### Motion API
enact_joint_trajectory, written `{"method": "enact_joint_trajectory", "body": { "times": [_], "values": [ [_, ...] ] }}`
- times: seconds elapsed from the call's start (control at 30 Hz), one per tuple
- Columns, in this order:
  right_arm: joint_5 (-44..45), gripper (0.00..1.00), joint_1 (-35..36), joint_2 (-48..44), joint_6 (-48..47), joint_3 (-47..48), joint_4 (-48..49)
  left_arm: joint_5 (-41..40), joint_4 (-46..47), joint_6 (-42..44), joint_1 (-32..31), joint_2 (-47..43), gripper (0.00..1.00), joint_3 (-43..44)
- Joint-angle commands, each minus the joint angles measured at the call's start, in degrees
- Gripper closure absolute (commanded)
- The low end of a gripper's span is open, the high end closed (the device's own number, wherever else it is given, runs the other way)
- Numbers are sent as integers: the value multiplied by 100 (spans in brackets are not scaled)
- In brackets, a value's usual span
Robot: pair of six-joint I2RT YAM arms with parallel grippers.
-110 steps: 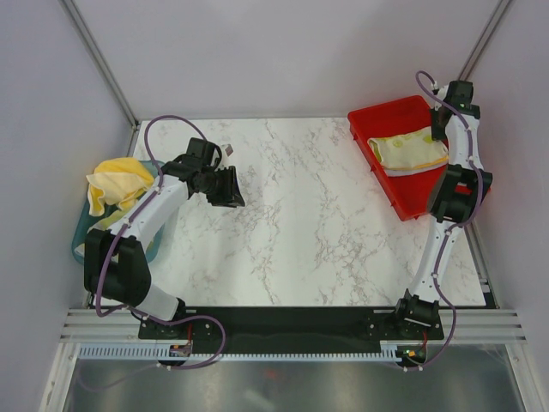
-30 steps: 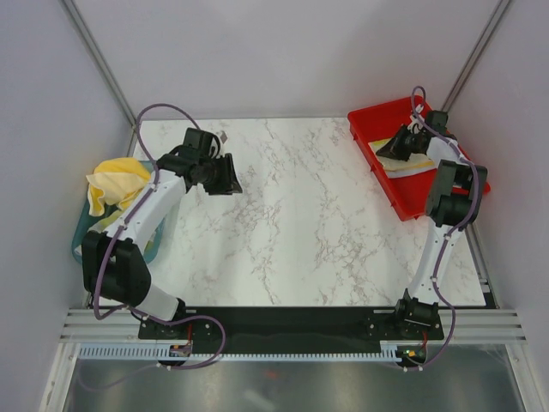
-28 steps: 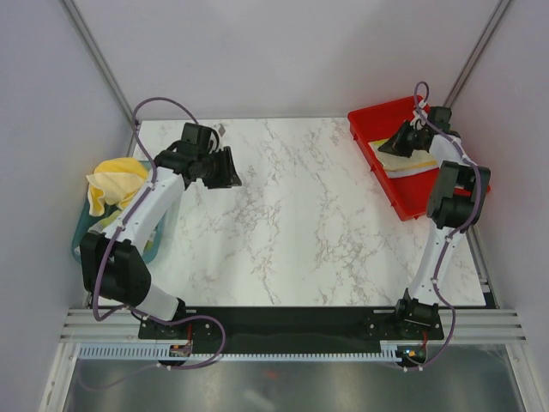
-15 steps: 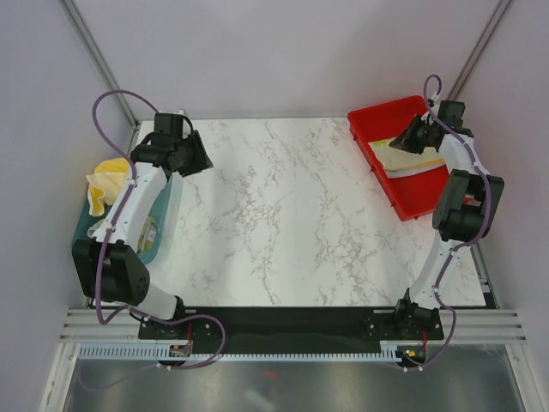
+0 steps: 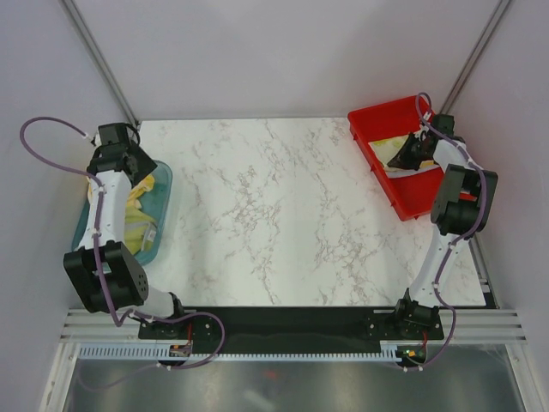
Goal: Fold and stack the towels
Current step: Grab crumpled towel
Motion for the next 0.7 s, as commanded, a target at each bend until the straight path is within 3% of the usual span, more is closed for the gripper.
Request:
{"method": "enact_joint_trajectory", "body": {
  "times": [0.0, 0.1, 0.13, 0.2, 0.23, 0.3, 0.33, 0.4, 0.53, 0.57, 0.67],
  "values": [
    [281, 94, -64, -420, -134, 261, -225, -720, 286, -160, 328, 122, 35, -49],
    [536, 78, -108, -894, -99, 322, -339, -1281, 268, -202, 609, 613, 31, 30],
    [745, 64, -117, -1130, -82, 375, -383, -1285, 294, -273, 853, 710, 30, 13],
    [835, 53, -117, -1369, -55, 375, -428, -908, 671, -326, 1057, 1088, 28, 30],
    [835, 38, -117, -1474, 6, 340, -427, -733, 768, -300, 1101, 1263, 28, 100],
    [660, 25, -117, -1765, 68, 279, -340, -284, 788, -186, 1111, 1981, 28, 574],
    [607, 13, -117, -1896, 190, 218, -296, -239, 717, -203, 1111, 2221, 29, 767],
    [397, 3, -91, -1994, 244, 191, -208, -20, 708, -186, 1111, 2660, 37, 1049],
    [326, 2, 76, -2231, 156, 112, -138, 86, 839, -28, 1049, 2803, 53, 1121],
    [326, 2, 146, -2327, 95, 77, -94, 104, 857, 16, 1049, 2760, 71, 1077],
    [317, 2, 191, -2469, 147, -64, 12, 95, 866, 130, 1049, 2444, 98, 980]
  ]
}}
